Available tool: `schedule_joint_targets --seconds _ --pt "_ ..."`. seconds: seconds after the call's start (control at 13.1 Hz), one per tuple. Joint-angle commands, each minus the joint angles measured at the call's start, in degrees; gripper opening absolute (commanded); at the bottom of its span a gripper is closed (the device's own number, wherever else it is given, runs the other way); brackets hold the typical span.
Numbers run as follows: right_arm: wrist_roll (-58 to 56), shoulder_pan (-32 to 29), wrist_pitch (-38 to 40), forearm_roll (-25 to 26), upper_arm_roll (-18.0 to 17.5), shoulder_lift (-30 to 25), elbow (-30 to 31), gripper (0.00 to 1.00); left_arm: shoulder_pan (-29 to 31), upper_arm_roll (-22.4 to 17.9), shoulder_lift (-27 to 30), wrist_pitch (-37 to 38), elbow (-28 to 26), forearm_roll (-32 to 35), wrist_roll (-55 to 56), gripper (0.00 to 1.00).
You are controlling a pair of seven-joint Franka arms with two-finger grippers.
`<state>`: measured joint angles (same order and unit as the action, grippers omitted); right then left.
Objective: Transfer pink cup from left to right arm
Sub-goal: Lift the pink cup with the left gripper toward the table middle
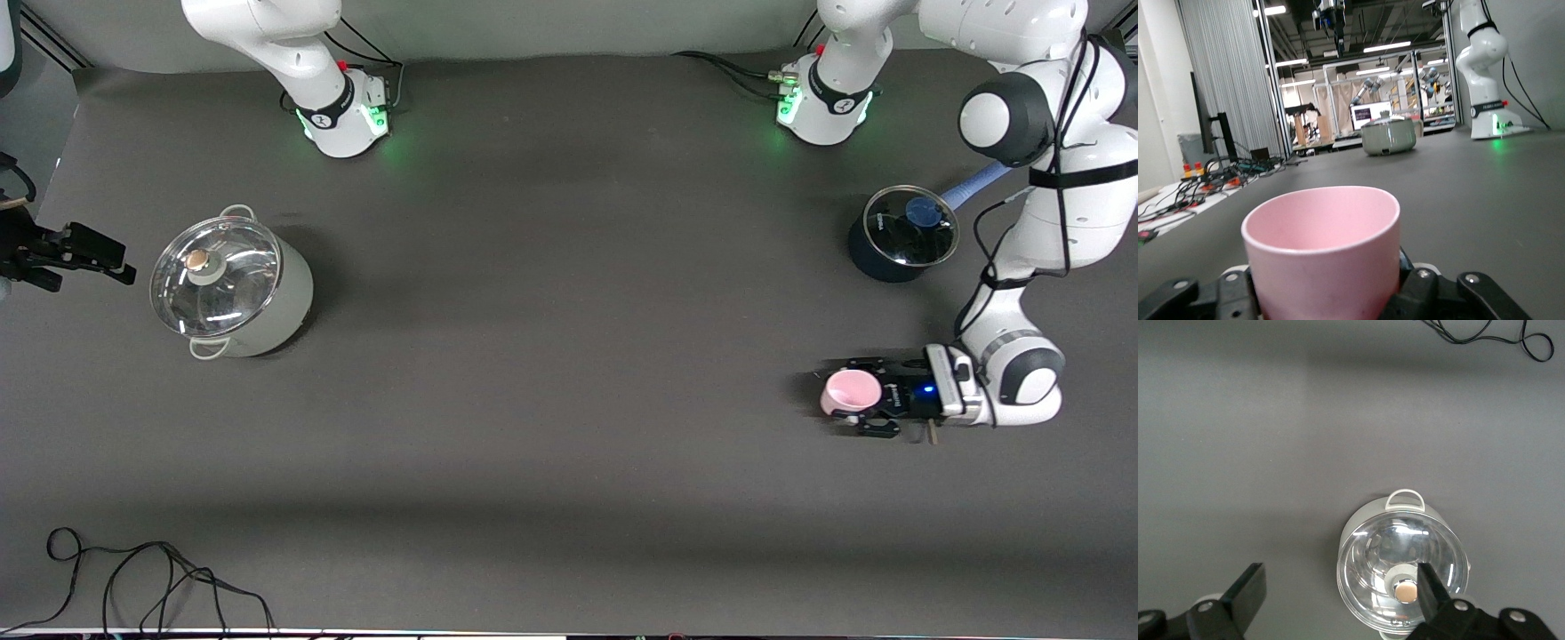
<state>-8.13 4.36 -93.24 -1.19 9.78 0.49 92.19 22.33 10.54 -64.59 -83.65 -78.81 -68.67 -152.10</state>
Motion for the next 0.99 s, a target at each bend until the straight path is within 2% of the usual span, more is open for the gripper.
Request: schedule_joint_targets --seconds 0.0,0.31,0.53,0.69,0.92 --pt "2.57 0.56 0.52 -1.10 0.67 -0.84 0.10 1.00 -1.15 6.39 1.31 -5.70 0.58 -0.94 4.43 0.00" --pt "17.22 0.74 2.79 -1.53 0.59 -2.16 0.27 1.00 -3.16 20.71 1.31 -25.36 0.32 -4.35 5.67 0.00" --pt "33.22 0.83 4.38 -2.42 0.59 -3.04 0.36 1.00 -8.07 27.40 1.31 -40.14 0.41 -10.93 5.67 0.00" --pt "34.23 0.83 4.39 -2.42 0.24 -3.12 0.19 1.00 -10.19 33.28 1.49 -51.11 0.41 -13.67 5.67 0.00" --pt "35.71 2.13 4.39 -2.42 -0.29 -2.95 -1.04 1.00 -11.34 46.72 1.49 -72.98 0.50 -13.68 6.54 0.00"
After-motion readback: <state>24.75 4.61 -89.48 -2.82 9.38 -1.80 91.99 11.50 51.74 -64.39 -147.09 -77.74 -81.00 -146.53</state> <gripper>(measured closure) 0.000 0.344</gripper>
